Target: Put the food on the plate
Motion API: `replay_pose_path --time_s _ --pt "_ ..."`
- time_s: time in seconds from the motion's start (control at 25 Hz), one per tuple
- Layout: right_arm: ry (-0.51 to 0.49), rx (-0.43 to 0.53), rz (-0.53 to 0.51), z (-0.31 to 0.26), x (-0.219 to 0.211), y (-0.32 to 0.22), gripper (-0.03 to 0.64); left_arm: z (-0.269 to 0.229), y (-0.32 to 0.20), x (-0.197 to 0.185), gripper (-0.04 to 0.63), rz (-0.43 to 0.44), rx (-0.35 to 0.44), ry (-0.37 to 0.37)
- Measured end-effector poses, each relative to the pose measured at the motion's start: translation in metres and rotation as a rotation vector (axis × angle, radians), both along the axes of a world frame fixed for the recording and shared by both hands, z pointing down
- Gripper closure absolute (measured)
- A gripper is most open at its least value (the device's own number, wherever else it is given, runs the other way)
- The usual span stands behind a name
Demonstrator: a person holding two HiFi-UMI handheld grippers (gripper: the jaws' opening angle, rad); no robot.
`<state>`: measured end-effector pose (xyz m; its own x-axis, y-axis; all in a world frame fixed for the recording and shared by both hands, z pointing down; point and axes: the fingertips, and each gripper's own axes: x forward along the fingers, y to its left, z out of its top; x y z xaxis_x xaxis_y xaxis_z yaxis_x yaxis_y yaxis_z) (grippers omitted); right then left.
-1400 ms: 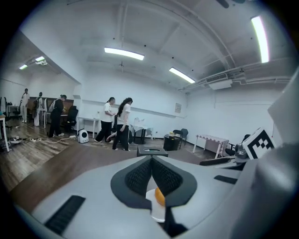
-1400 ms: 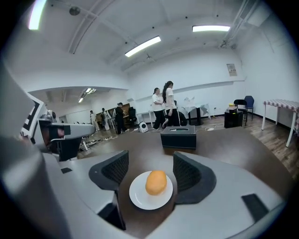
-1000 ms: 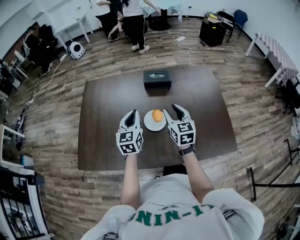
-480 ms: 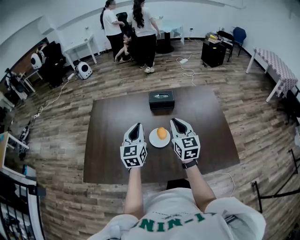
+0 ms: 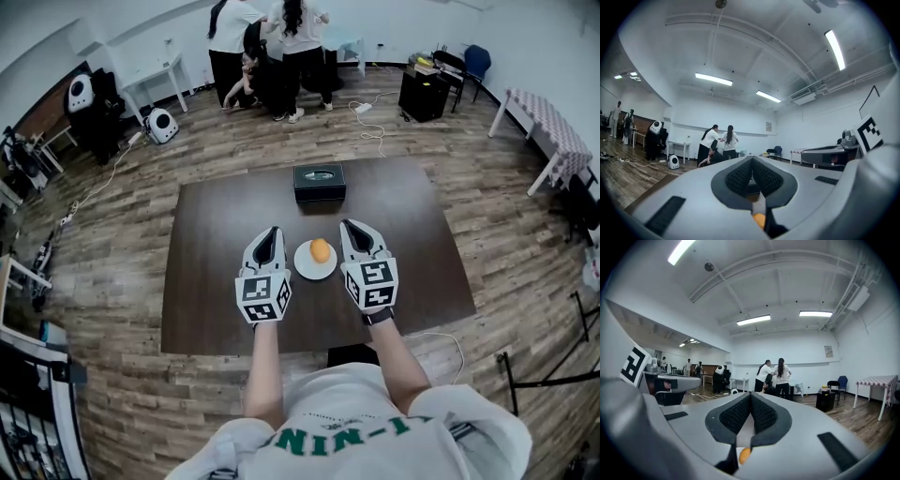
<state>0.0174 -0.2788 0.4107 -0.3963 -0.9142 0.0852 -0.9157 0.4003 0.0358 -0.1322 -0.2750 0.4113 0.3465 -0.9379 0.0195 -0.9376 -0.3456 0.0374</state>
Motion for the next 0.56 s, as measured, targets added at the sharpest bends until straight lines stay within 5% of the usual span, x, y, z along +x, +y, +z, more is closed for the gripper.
replay_pose_path --time_s 0.56 --pt "0.056 -0.089 -0.019 0.056 -0.007 -0.033 0.601 0.049 -0.036 0.007 0.58 0.0 -0.07 0.029"
